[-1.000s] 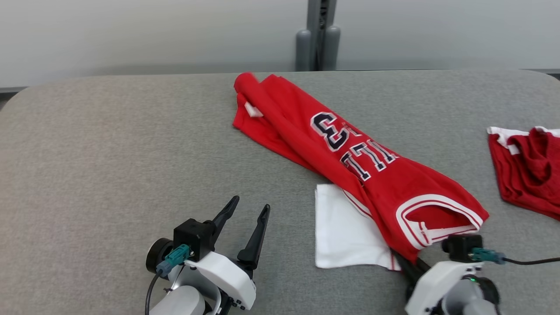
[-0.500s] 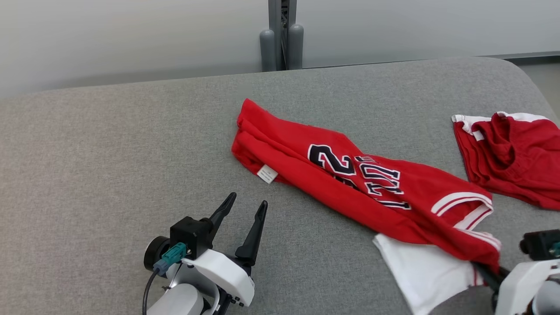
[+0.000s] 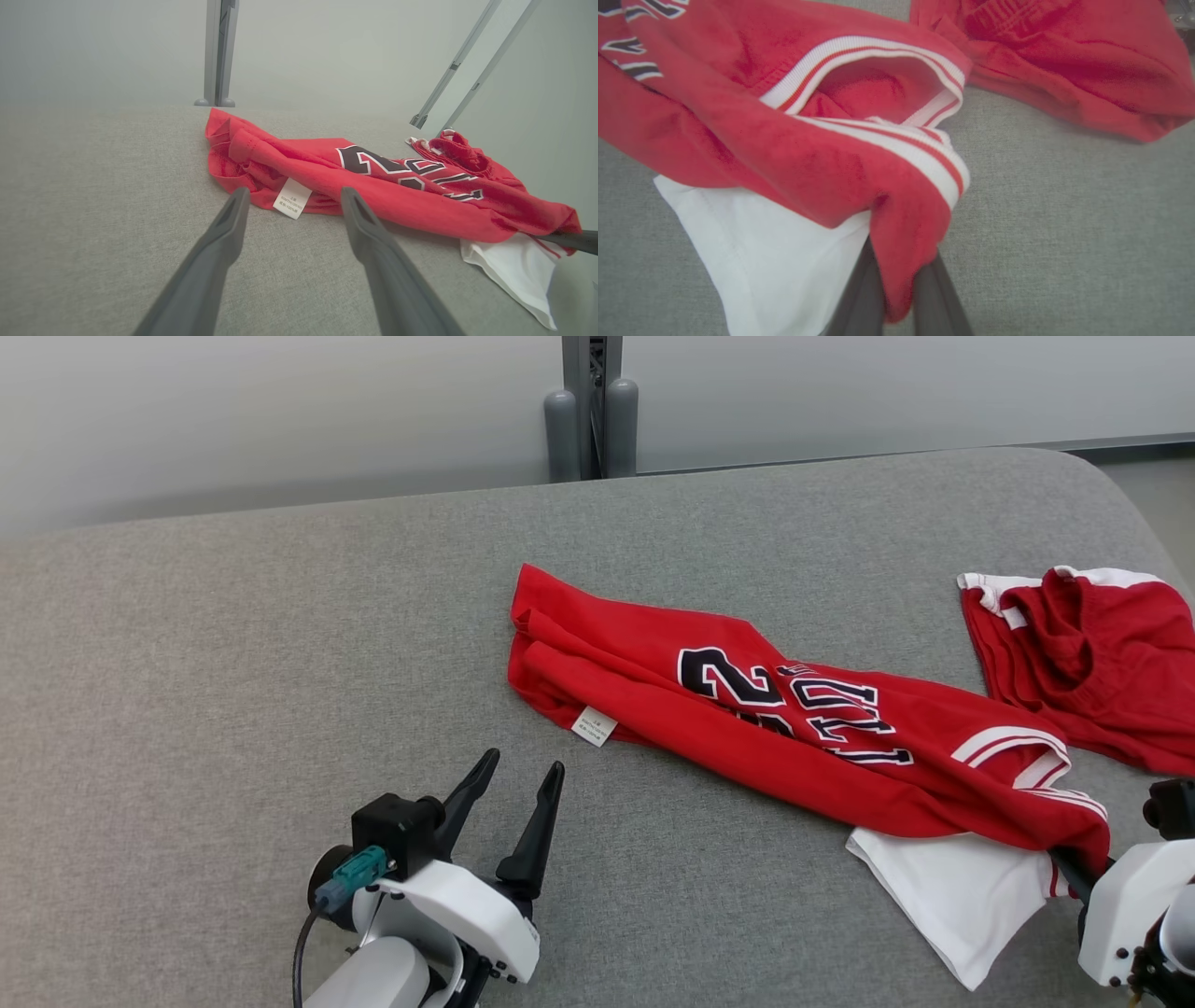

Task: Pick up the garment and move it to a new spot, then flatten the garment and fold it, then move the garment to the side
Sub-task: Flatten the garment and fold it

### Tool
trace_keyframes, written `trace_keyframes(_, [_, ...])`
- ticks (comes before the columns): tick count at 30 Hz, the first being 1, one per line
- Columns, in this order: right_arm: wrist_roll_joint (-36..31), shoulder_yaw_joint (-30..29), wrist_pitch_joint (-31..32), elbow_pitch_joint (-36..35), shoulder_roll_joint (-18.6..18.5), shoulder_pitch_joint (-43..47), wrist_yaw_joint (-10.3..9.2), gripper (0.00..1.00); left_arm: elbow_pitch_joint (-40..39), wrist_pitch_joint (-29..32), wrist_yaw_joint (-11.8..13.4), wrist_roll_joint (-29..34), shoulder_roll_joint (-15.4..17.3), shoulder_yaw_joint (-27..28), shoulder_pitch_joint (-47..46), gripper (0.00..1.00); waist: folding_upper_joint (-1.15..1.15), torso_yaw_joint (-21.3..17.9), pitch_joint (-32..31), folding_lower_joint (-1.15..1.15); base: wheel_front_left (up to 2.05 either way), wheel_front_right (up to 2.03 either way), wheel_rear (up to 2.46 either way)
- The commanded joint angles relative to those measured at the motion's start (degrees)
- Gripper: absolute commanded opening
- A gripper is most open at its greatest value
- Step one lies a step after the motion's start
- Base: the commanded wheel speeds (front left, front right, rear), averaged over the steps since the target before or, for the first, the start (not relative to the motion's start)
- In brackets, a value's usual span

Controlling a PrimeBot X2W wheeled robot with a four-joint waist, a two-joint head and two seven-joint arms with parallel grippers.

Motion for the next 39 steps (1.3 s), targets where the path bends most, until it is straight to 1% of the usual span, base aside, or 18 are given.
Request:
trace_keyframes(1, [-0.4,0.1,-0.8,0.4,-0.2,-0.4,-0.04,1.0,0.5,0.1,-0.6,-0.5,0.0,0.5,-1.0,1.0,0.0,-0.2,-0.1,0.0,0.0,0.0,0.0])
trace_keyframes(4, [0.4,0.6,-2.2,-0.4,-0.7,-0.1,-0.04,1.0,1.9,1.1,-1.4,-1.9,-0.4,1.3,-3.0,1.0,0.0,-1.1,-0.5,0.0,0.0,0.0,0.0])
trace_keyframes(8, [1.2,0.8,-3.3,-3.5,-1.8,1.0,-0.04,1.0,5.4,4.4,-1.9,-3.5,-0.6,1.9,-5.9,1.0,0.0,-3.2,-1.2,0.0,0.0,0.0,0.0])
trace_keyframes(11, [1.7,0.6,-3.5,-7.0,-2.6,1.9,-0.04,1.0,8.9,6.3,-2.4,-4.2,-0.6,2.2,-8.7,1.0,0.0,-5.2,-1.5,0.0,0.0,0.0,0.0])
trace_keyframes(13, [2.2,0.3,-3.2,-9.8,-3.0,2.6,-0.04,1.0,11.4,6.9,-2.8,-4.9,-0.8,3.0,-10.0,1.0,0.0,-6.6,-1.5,0.0,0.0,0.0,0.0])
trace_keyframes(16, [2.7,-1.3,-3.3,-14.0,-3.2,3.6,-0.04,1.0,15.3,7.3,-2.8,-5.2,-0.3,3.8,-12.6,1.0,0.0,-8.8,-1.1,0.0,0.0,0.0,0.0])
trace_keyframes(19, [2.6,-3.1,-3.8,-17.7,-2.4,4.8,-0.03,1.0,19.2,8.1,-3.0,-5.6,-0.2,4.2,-14.6,1.0,0.0,-10.5,-0.5,0.0,0.0,0.0,0.0])
trace_keyframes(20, [2.6,-3.1,-3.8,-17.7,-2.4,4.8,-0.03,1.0,19.2,8.1,-3.0,-5.6,-0.2,4.2,-14.6,1.0,0.0,-10.5,-0.5,0.0,0.0,0.0,0.0])
trace_keyframes(26, [1.5,-4.6,-4.0,-23.6,-0.2,6.3,-0.03,1.0,26.8,8.1,-2.9,-5.9,0.2,5.0,-17.8,1.0,0.0,-12.8,0.7,0.0,0.0,0.0,0.0])
trace_keyframes(28, [1.0,-4.9,-4.0,-25.1,0.3,6.6,-0.03,1.0,28.8,7.7,-2.9,-5.9,0.1,5.2,-18.6,1.0,0.0,-13.1,0.9,0.0,0.0,0.0,0.0])
trace_keyframes(32, [0.6,-4.9,-3.6,-27.5,1.3,7.1,-0.03,1.0,32.3,9.0,-3.8,-6.2,-0.3,4.6,-19.7,1.0,0.0,-13.4,1.2,0.0,0.0,0.0,0.0])
trace_keyframes(37, [0.2,-5.1,-4.3,-29.7,2.1,6.9,-0.03,1.0,34.7,8.0,-4.9,-6.1,-1.3,4.1,-20.4,1.0,0.0,-13.3,1.1,0.0,0.0,0.0,0.0])
trace_keyframes(38, [0.1,-5.1,-4.3,-30.0,2.2,6.8,-0.03,1.0,35.0,7.8,-5.1,-6.0,-1.6,3.9,-20.5,0.99,0.0,-13.2,1.1,0.0,0.0,0.0,0.0])
trace_keyframes(39, [0.0,-5.0,-4.3,-30.2,2.4,6.7,-0.03,1.0,35.3,7.6,-5.3,-5.9,-1.8,3.8,-20.7,0.87,0.0,-13.2,1.1,0.0,0.0,0.0,0.0])
